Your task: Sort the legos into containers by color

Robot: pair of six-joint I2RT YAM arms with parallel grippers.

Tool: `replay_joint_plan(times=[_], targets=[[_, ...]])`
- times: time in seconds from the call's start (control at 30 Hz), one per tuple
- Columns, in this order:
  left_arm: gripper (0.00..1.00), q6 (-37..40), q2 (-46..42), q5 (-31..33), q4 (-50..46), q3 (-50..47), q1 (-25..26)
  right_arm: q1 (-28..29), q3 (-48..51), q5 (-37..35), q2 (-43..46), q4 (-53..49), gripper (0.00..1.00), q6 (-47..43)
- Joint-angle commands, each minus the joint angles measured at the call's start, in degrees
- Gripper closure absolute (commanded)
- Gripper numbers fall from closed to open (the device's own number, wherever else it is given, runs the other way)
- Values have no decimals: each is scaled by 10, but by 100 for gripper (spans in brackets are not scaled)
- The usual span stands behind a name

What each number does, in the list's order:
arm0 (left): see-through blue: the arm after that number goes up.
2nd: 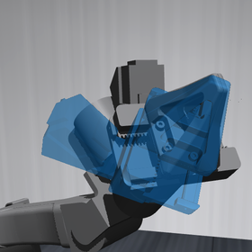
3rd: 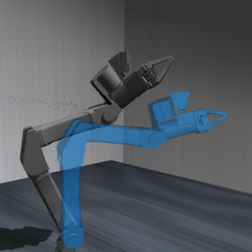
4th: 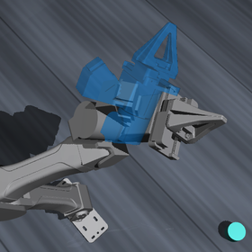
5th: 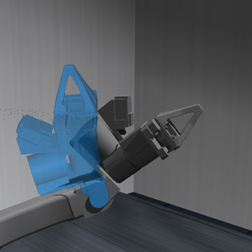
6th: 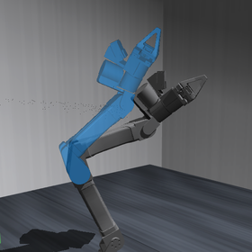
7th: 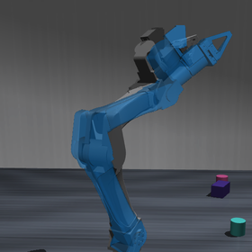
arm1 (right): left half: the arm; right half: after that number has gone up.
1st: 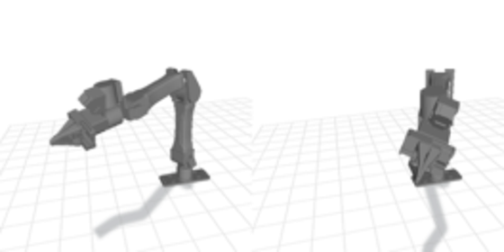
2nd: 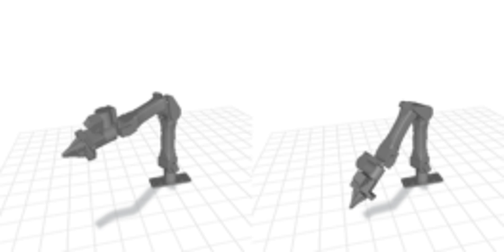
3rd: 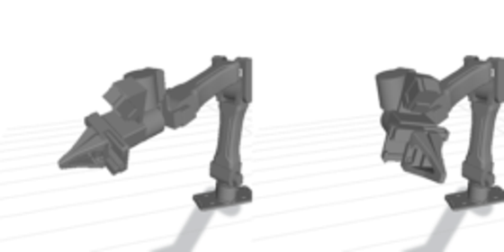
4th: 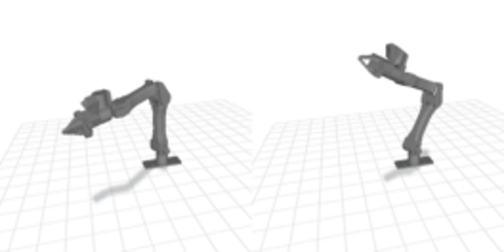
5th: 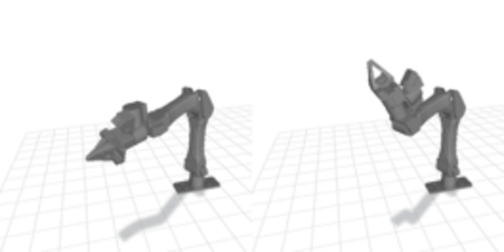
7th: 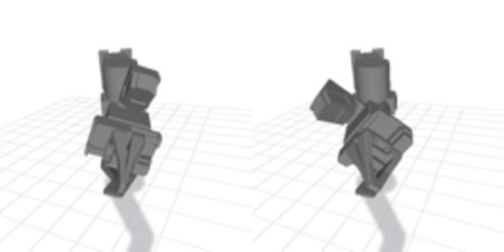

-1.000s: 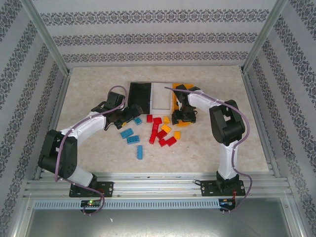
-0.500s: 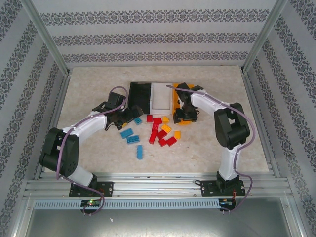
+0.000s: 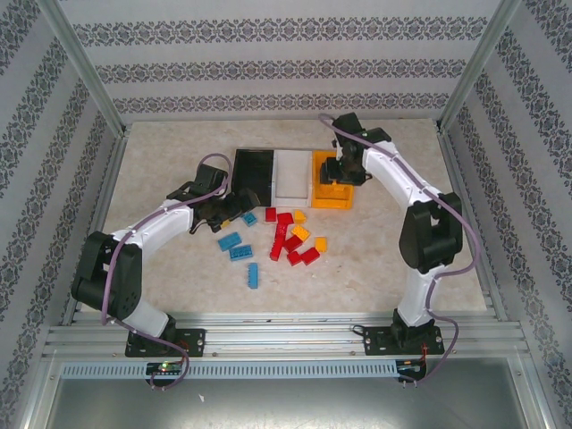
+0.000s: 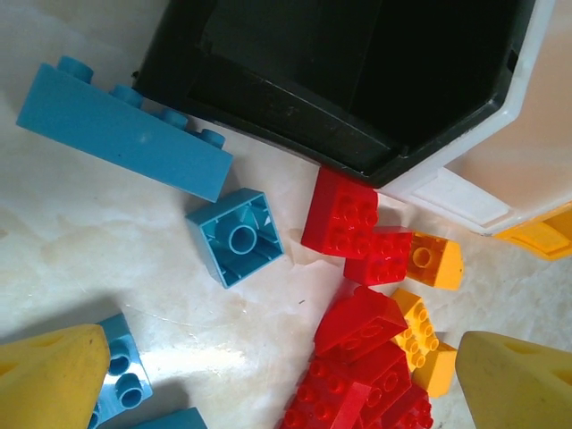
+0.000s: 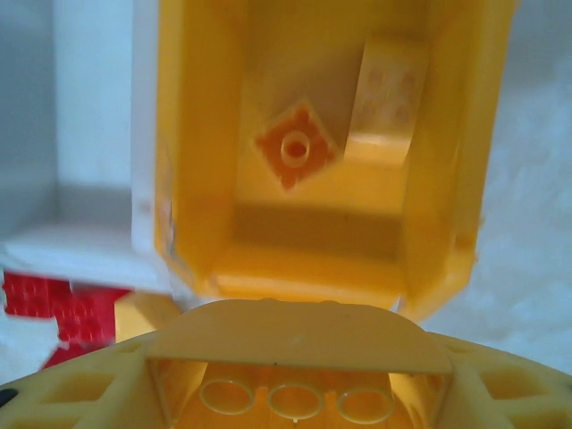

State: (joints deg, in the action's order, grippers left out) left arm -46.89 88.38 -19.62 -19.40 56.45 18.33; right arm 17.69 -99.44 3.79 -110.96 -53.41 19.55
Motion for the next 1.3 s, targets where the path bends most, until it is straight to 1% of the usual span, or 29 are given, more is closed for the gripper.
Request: replay_joint_plan(times=[0.0,0.2,0.4,0.5,0.63,0.7,0.87,0.97,1.03,1.1,1.27], targets=[[0,16,-20,15,-33,12,4,-9,-53,-14,-54,-6,41,0],[0,22,-38,25,-52,16,4,-27,-128,-14,-116,-15,40,-7],[0,35,-46,26,-71,21,4,-31,-156,-6,-148,-20,38,-5],[0,38,-42,26,-87,24,4,-31,-160,-2,-155,-22,32,-5],[0,48,-22,21,-119,31,3,-30,-155,-8,-143,-24,28,-2],[1,63,-14,29,-138,39,1,-30,-150,-10,-131,-23,26,-1],[6,114,16,28,-177,67,-6,-29,-111,-11,-80,-17,24,2],[7,135,31,33,-199,70,-6,-25,-69,-2,-40,-9,24,8],[7,125,40,36,-204,62,-6,-19,-41,1,-15,-7,24,10],[7,97,45,41,-202,49,-6,-14,-21,7,2,-7,23,12],[6,-20,51,49,-162,19,-5,9,4,23,21,-6,23,16]])
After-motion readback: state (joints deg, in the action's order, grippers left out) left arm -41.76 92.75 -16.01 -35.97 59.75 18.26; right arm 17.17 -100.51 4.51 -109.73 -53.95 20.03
